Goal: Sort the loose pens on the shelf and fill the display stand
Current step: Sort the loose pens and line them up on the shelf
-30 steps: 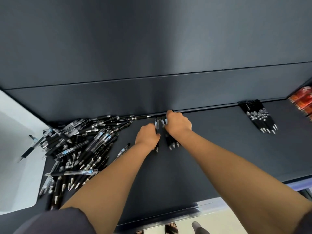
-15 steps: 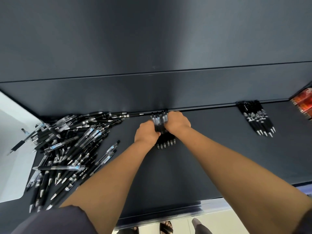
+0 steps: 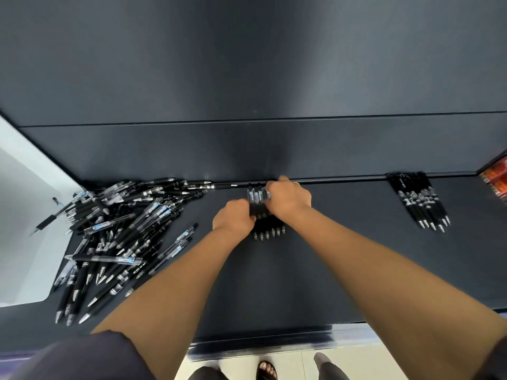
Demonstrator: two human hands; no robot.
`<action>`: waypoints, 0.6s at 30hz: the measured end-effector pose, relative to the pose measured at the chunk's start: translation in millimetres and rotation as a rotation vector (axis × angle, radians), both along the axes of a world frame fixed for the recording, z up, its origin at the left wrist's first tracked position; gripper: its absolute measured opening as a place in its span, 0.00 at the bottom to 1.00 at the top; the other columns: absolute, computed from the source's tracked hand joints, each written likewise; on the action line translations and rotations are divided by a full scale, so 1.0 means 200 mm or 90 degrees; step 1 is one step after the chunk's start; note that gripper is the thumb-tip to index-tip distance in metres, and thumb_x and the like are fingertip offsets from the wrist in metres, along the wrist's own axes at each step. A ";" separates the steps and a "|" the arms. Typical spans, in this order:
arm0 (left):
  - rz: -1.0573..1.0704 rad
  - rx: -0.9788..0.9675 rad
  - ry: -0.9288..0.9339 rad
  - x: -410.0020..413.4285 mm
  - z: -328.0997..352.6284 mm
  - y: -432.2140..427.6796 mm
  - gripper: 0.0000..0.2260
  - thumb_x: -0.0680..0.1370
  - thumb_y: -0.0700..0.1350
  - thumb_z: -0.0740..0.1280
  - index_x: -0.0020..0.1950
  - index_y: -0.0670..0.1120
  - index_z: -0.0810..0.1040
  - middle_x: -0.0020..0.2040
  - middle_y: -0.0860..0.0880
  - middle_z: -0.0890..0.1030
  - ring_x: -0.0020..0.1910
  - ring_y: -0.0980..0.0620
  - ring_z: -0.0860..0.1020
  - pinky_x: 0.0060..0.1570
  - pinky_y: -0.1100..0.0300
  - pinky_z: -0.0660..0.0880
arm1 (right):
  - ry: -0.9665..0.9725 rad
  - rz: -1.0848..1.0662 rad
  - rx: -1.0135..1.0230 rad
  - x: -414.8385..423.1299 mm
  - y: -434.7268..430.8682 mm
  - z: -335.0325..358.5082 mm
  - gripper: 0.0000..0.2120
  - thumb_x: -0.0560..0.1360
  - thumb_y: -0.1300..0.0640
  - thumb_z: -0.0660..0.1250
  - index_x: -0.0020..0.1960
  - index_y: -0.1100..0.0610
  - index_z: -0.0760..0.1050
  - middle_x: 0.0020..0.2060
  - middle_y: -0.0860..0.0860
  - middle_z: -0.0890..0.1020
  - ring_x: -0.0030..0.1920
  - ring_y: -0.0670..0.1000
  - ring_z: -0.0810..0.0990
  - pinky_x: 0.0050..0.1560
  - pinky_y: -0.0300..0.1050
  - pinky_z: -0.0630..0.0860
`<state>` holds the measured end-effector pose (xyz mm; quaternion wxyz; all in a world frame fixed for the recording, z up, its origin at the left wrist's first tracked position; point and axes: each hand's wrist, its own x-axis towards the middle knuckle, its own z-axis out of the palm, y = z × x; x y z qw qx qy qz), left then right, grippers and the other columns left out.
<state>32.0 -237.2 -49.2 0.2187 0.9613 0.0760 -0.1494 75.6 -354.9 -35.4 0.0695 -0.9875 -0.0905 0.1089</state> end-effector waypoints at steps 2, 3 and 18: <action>-0.004 0.036 -0.022 -0.02 0.03 0.03 0.10 0.77 0.46 0.62 0.56 0.44 0.74 0.55 0.43 0.78 0.53 0.41 0.77 0.42 0.55 0.71 | -0.027 0.032 0.020 -0.01 0.02 0.03 0.12 0.77 0.54 0.62 0.60 0.53 0.74 0.57 0.54 0.73 0.57 0.59 0.74 0.43 0.47 0.68; -0.006 0.052 -0.034 -0.03 0.04 0.05 0.11 0.77 0.47 0.62 0.57 0.46 0.74 0.56 0.44 0.78 0.55 0.42 0.77 0.44 0.55 0.71 | -0.037 0.047 0.030 -0.02 0.03 0.05 0.12 0.78 0.53 0.62 0.60 0.53 0.74 0.57 0.54 0.74 0.57 0.59 0.75 0.44 0.47 0.68; -0.072 0.166 -0.161 -0.25 0.21 0.56 0.10 0.77 0.47 0.63 0.58 0.50 0.73 0.55 0.50 0.79 0.58 0.47 0.74 0.54 0.53 0.69 | -0.089 0.210 0.076 -0.17 0.44 0.22 0.05 0.77 0.55 0.63 0.50 0.50 0.77 0.52 0.50 0.80 0.54 0.55 0.77 0.44 0.46 0.72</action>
